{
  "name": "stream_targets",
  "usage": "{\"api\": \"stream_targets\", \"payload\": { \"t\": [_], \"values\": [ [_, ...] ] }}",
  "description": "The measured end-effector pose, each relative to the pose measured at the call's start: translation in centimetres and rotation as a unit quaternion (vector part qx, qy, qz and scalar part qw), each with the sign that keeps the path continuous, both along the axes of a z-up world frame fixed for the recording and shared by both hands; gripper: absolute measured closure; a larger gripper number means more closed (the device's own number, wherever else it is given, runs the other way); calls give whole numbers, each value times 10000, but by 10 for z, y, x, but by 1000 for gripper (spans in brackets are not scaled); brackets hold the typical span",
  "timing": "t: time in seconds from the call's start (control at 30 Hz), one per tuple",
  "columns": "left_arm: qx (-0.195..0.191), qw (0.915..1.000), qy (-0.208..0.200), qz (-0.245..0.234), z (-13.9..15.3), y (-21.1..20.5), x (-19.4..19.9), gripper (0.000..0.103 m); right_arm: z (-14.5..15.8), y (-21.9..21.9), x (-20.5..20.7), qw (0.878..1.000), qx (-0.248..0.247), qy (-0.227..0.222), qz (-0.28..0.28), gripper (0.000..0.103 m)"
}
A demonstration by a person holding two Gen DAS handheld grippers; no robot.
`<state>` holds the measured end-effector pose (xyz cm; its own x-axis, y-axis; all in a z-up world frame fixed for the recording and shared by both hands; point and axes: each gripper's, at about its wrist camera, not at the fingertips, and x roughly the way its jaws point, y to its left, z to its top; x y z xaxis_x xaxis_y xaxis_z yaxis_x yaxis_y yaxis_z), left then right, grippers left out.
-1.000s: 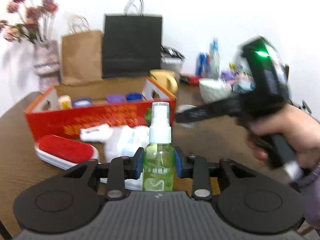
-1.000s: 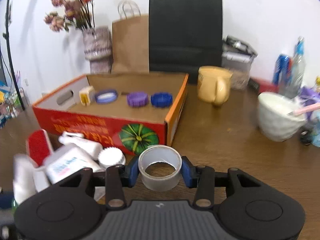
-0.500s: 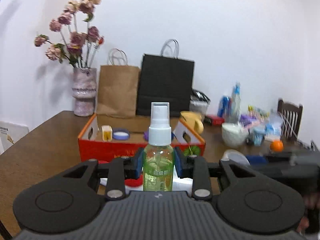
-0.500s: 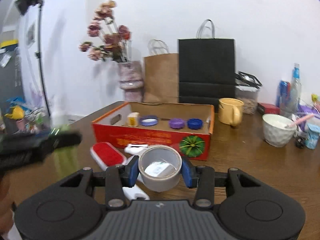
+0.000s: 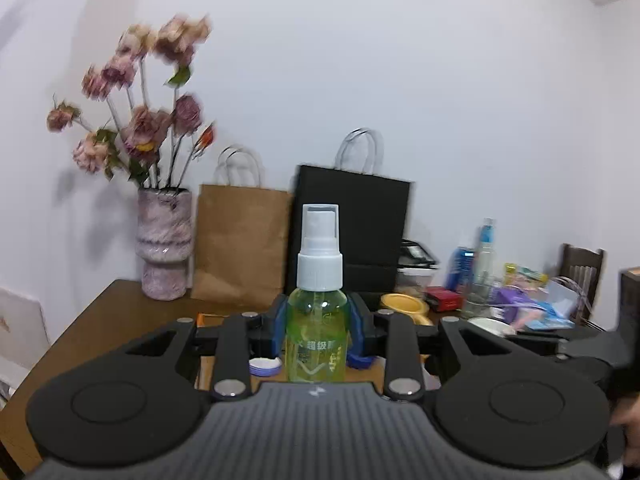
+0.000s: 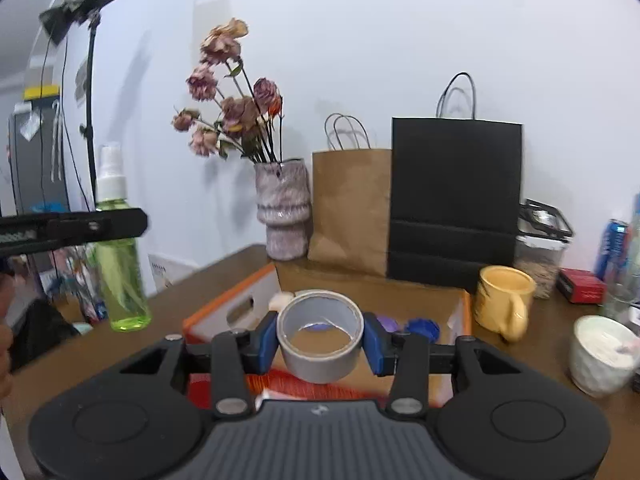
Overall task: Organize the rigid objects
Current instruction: 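Carry the spray bottle and tape roll into the box while both tools open to release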
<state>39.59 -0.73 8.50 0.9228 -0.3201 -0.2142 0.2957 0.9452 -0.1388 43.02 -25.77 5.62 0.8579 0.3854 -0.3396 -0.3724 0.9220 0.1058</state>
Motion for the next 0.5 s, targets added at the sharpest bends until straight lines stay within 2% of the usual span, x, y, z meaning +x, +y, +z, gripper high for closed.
{"api": "stream_targets", "payload": {
  "t": [0.1, 0.23, 0.33, 0.43, 0.5],
  "values": [
    [-80, 9983, 567, 100, -12, 1, 55, 72, 2, 8, 44, 9996, 25, 247, 152, 60],
    [-37, 9938, 1091, 200, -33, 6, 116, 72, -12, 31, 99, 9970, -211, 719, 182, 60],
    [309, 9881, 1493, 194, -45, 4, 153, 72, -30, 49, 127, 9939, -254, 1036, 267, 60],
    [564, 9782, 1999, 46, -63, 2, 182, 72, -52, 66, 152, 9895, -387, 1355, 327, 60],
    [723, 9734, 2172, 50, -73, 2, 194, 72, -66, 73, 168, 9857, -415, 1591, 381, 60]
  ]
}}
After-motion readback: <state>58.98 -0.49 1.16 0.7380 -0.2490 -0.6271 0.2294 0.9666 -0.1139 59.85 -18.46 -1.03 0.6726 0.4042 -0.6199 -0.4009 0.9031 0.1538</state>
